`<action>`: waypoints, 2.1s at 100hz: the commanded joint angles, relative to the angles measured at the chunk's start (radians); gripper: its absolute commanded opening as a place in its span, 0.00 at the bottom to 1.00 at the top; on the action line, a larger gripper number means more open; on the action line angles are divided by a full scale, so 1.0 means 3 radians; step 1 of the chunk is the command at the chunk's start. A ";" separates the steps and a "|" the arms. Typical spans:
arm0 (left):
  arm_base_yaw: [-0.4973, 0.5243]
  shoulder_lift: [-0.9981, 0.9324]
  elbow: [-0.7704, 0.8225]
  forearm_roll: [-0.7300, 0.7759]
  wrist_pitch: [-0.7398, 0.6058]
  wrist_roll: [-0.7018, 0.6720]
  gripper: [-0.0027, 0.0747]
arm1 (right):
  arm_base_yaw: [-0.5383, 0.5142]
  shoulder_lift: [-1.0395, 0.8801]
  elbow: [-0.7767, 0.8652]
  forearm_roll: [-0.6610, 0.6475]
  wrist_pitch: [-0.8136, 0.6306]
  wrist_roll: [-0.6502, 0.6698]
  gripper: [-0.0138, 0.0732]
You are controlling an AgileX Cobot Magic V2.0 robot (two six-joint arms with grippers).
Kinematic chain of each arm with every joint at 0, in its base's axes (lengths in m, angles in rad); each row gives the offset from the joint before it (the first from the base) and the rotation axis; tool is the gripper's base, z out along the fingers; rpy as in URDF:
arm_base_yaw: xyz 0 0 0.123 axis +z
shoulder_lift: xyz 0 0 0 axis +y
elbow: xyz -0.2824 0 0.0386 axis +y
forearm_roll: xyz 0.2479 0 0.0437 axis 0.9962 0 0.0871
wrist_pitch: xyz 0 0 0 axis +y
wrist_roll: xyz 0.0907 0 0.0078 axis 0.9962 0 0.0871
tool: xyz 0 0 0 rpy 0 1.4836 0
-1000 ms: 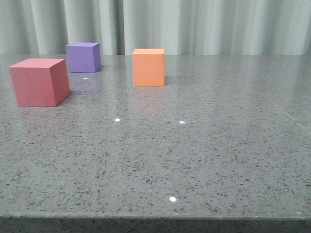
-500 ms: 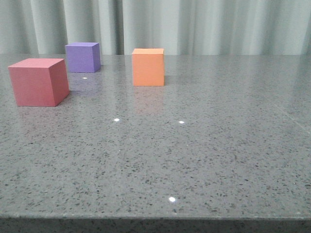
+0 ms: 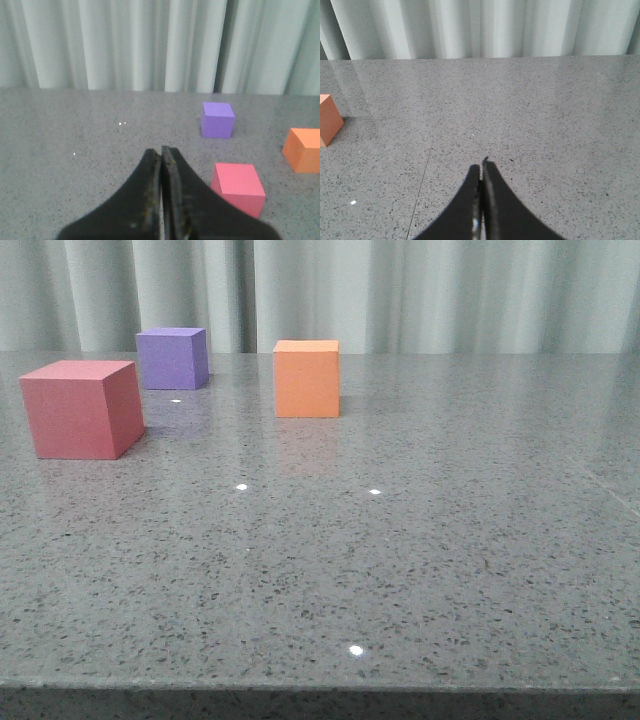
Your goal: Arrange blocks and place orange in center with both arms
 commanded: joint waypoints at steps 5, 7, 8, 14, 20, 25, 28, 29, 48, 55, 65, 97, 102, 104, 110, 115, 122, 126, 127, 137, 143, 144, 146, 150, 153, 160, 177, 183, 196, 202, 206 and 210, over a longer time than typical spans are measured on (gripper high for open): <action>0.0008 0.0506 -0.0603 0.0000 0.0250 -0.0014 0.01 | -0.0022 0.0008 -0.0089 -0.0048 -0.0281 -0.0026 0.08; 0.0008 0.0566 -0.0663 0.0000 0.0281 -0.0014 0.01 | -0.0022 0.0008 -0.0089 -0.0048 -0.0281 -0.0026 0.08; 0.0008 0.0585 -0.0680 0.0000 0.0290 -0.0014 0.01 | -0.0022 0.0008 -0.0089 -0.0048 -0.0281 -0.0026 0.08; 0.0008 0.0726 -0.0801 0.0000 0.0334 -0.0014 0.01 | -0.0022 0.0008 -0.0089 -0.0048 -0.0281 -0.0026 0.08; 0.0008 0.0815 -0.0856 0.0000 0.0362 -0.0014 0.01 | -0.0022 0.0008 -0.0089 -0.0048 -0.0281 -0.0026 0.08; 0.0008 0.0869 -0.0863 0.0000 0.0360 -0.0014 0.01 | -0.0022 0.0008 -0.0089 -0.0048 -0.0281 -0.0026 0.08; 0.0008 0.0901 -0.0863 0.0000 0.0367 -0.0014 0.01 | -0.0022 0.0008 -0.0089 -0.0048 -0.0281 -0.0026 0.08; 0.0008 0.0907 -0.0863 0.0000 0.0367 -0.0014 0.01 | -0.0022 0.0008 -0.0089 -0.0048 -0.0281 -0.0026 0.08; 0.0008 0.1004 -0.0863 0.0000 0.0375 -0.0014 0.01 | -0.0022 0.0008 -0.0089 -0.0048 -0.0281 -0.0026 0.08; 0.0008 0.1018 -0.0863 0.0000 0.0404 -0.0014 0.02 | -0.0022 0.0008 -0.0089 -0.0048 -0.0281 -0.0026 0.08; 0.0008 0.1031 -0.0863 0.0000 0.0403 -0.0014 0.12 | -0.0022 0.0008 -0.0089 -0.0048 -0.0281 -0.0026 0.08; 0.0008 0.1031 -0.0838 0.0000 0.0388 -0.0014 0.96 | -0.0022 0.0008 -0.0089 -0.0048 -0.0281 -0.0026 0.08; 0.0008 0.1031 -0.0838 0.0000 0.0364 -0.0014 0.94 | -0.0022 0.0008 -0.0089 -0.0048 -0.0281 -0.0026 0.08; 0.0008 0.1031 -0.0838 0.0000 0.0354 -0.0014 0.93 | -0.0022 0.0008 -0.0089 -0.0048 -0.0281 -0.0026 0.08; 0.0008 0.1031 -0.0838 0.0000 0.0342 -0.0014 0.90 | -0.0022 0.0008 -0.0089 -0.0048 -0.0281 -0.0026 0.08; 0.0008 0.1031 -0.0838 0.0000 0.0329 -0.0014 0.87 | -0.0022 0.0008 -0.0089 -0.0048 -0.0281 -0.0026 0.08; 0.0008 0.1031 -0.0838 -0.0068 0.0321 -0.0014 0.85 | -0.0022 0.0008 -0.0089 -0.0048 -0.0281 -0.0026 0.08; 0.0008 0.1063 -0.0838 -0.0121 0.0321 -0.0014 0.85 | -0.0022 0.0008 -0.0089 -0.0048 -0.0281 -0.0026 0.08; 0.0008 0.1071 -0.0838 -0.0132 0.0321 -0.0014 0.85 | -0.0022 0.0008 -0.0089 -0.0048 -0.0281 -0.0026 0.08; 0.0008 0.1186 -0.0891 -0.0335 0.0314 -0.0014 0.85 | -0.0022 0.0008 -0.0089 -0.0048 -0.0281 -0.0026 0.08; 0.0008 0.1315 -0.0952 -0.0492 0.0308 -0.0014 0.85 | -0.0022 0.0008 -0.0089 -0.0048 -0.0281 -0.0026 0.08; 0.0008 0.1330 -0.0960 -0.0509 0.0308 -0.0014 0.85 | -0.0022 0.0008 -0.0089 -0.0048 -0.0281 -0.0026 0.08; -0.0011 0.1377 -0.0988 -0.0550 0.0305 -0.0014 0.85 | -0.0022 0.0008 -0.0089 -0.0048 -0.0281 -0.0026 0.08; -0.0065 0.1480 -0.1047 -0.0607 0.0299 -0.0014 0.85 | -0.0022 0.0008 -0.0089 -0.0048 -0.0281 -0.0026 0.08; -0.0120 0.1553 -0.1094 -0.0630 0.0290 -0.0014 0.85 | -0.0022 0.0008 -0.0089 -0.0048 -0.0281 -0.0026 0.08; -0.0321 0.1753 -0.1233 -0.0642 0.0272 -0.0028 0.85 | -0.0022 0.0008 -0.0089 -0.0048 -0.0281 -0.0026 0.08; -0.0926 0.2342 -0.1690 -0.0213 0.0244 -0.0535 0.85 | -0.0022 0.0008 -0.0089 -0.0048 -0.0281 -0.0026 0.08; -0.1167 0.2588 -0.1853 0.0101 0.0244 -0.0835 0.85 | -0.0022 0.0008 -0.0089 -0.0048 -0.0281 -0.0026 0.08; -0.1617 0.3102 -0.2233 0.0681 0.0258 -0.1383 0.85 | -0.0022 0.0008 -0.0089 -0.0048 -0.0281 -0.0026 0.08; -0.1790 0.3312 -0.2399 0.0774 0.0264 -0.1484 0.85 | -0.0022 0.0008 -0.0089 -0.0048 -0.0281 -0.0026 0.08; -0.1883 0.3465 -0.2528 0.0810 0.0266 -0.1534 0.85 | -0.0022 0.0008 -0.0089 -0.0048 -0.0281 -0.0026 0.08; -0.1945 0.3616 -0.2662 0.0834 0.0284 -0.1550 0.85 | -0.0022 0.0008 -0.0089 -0.0048 -0.0281 -0.0026 0.08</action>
